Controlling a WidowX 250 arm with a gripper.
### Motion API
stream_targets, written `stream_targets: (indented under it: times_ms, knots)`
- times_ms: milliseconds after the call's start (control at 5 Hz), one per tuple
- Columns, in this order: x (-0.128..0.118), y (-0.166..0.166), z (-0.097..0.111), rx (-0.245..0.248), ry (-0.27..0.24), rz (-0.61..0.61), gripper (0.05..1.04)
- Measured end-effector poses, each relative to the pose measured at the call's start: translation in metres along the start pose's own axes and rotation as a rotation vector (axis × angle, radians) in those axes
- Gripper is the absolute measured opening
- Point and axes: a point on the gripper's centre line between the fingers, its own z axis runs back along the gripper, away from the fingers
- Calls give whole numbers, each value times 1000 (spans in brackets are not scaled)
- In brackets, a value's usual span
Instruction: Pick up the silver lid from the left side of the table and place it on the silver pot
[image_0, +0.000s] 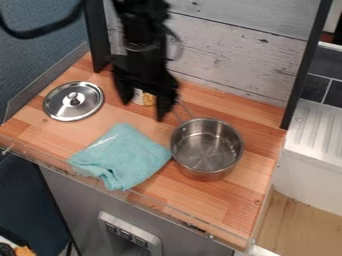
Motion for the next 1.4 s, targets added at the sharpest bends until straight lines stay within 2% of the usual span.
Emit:
stream_targets:
  times_ms: [200,400,600,800,1200,1400]
  knots:
    - [-13,45,-18,25,88,45,1001]
    - [-24,94,-34,31,141,139,1001]
    - [-18,127,-53,24,149,172,1001]
    - [-12,149,-62,40,143,202,1001]
    - [0,146,-73,30,142,185,1001]
    - [5,139,-74,30,137,174,968]
